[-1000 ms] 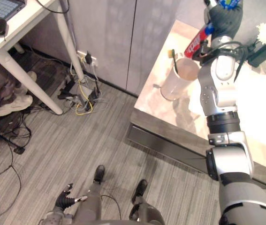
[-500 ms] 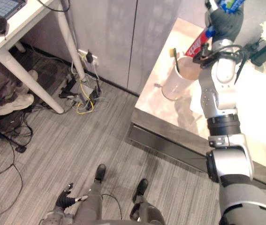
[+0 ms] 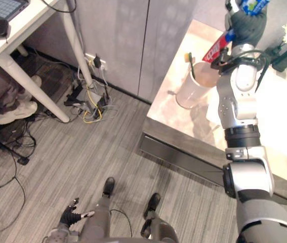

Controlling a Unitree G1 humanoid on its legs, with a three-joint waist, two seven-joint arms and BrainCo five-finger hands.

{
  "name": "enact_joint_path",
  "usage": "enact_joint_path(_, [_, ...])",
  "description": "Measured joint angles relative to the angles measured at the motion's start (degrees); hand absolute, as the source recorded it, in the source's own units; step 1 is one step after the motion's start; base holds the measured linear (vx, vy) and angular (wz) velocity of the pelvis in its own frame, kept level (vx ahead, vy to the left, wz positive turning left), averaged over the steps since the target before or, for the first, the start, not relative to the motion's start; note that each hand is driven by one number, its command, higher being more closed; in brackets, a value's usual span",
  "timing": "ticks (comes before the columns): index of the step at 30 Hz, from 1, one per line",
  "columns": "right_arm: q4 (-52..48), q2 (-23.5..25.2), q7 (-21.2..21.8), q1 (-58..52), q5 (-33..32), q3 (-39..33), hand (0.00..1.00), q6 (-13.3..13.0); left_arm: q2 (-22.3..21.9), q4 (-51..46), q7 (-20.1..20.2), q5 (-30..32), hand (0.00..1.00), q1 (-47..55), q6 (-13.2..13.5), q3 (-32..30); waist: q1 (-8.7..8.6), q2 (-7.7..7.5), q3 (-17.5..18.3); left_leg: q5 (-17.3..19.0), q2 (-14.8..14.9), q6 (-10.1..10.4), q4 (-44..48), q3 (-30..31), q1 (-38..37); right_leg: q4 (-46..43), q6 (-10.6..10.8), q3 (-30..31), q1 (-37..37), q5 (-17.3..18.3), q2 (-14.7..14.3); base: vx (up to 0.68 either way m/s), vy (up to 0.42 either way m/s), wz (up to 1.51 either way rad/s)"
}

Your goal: Organize washtable

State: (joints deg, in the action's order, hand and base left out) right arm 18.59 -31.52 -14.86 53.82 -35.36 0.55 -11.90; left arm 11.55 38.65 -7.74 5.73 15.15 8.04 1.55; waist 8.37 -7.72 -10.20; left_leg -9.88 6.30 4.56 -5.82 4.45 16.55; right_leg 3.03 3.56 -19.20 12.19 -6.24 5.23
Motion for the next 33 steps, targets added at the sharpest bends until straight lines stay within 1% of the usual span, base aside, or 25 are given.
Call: enact_joint_path(33, [0.0, 0.3, 0.0, -2.6, 0.2, -0.1, 1.0, 0.0, 0.0, 0.1, 0.1, -0.5, 0.0, 0.1, 0.0, 0.0, -0.07, -0.12, 0.1, 0.0, 0.0, 0.0, 0.0, 0.1, -0.3, 0.0, 0.0, 0.0, -0.3, 0.0, 0.0, 0.0, 0.0, 0.0])
